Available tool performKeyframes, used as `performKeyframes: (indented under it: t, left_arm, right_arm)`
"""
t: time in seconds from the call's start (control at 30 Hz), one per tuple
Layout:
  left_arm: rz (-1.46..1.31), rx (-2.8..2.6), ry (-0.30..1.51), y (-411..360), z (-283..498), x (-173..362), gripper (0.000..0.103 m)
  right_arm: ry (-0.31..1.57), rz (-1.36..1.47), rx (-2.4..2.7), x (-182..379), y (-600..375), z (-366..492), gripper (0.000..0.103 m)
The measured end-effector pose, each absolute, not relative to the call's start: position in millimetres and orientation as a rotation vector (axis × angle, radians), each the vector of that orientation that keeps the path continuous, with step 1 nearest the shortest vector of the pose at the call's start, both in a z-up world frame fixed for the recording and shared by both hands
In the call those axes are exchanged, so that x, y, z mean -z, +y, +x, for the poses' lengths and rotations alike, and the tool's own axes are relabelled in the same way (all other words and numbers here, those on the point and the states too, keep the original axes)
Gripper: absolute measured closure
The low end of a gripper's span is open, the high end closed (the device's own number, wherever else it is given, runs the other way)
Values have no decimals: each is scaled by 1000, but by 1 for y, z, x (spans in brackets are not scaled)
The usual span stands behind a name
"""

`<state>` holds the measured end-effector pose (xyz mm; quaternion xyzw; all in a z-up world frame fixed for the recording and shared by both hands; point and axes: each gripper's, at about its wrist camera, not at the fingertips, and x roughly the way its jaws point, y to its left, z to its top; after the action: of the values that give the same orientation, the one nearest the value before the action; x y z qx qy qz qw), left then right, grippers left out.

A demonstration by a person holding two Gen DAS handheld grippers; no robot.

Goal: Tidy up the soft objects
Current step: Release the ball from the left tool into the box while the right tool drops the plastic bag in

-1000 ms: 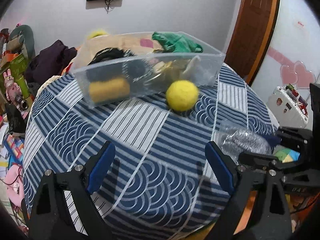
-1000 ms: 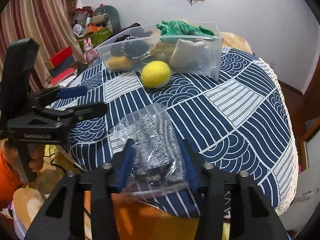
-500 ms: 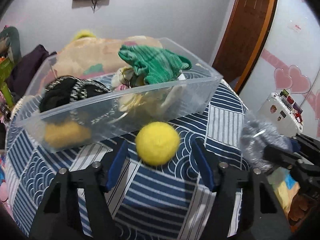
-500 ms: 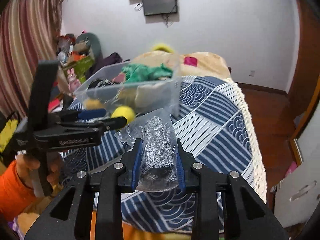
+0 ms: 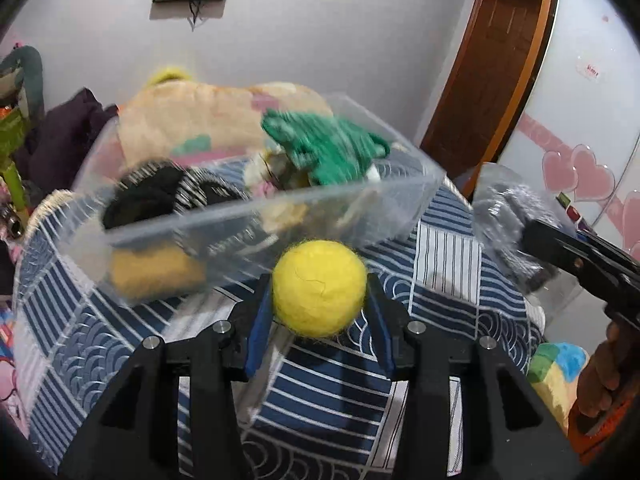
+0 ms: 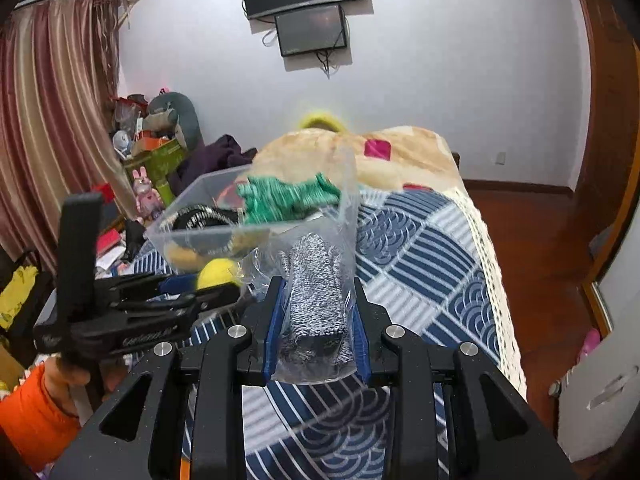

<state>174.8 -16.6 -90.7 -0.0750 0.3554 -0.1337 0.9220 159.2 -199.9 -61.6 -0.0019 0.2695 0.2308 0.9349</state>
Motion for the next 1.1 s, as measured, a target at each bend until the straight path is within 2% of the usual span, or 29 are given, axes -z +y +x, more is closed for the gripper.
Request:
performKeyframes:
  t: [0.27, 0.5, 0.73, 1.1]
  left_arm:
    - [-142, 203, 614, 21, 175, 46, 59]
    - [-151, 148, 583, 50, 195, 32, 59]
    - [-117, 114, 603, 56, 226, 40, 59]
    - [-110, 109, 705, 63, 253, 76, 59]
  right_arm:
    - [485, -8, -496, 36, -175, 180, 76]
    - [472, -41, -516, 22, -140, 210, 76]
    - [528, -73, -541, 32, -106, 236, 76]
    - [673, -159, -560, 79, -67, 263, 75]
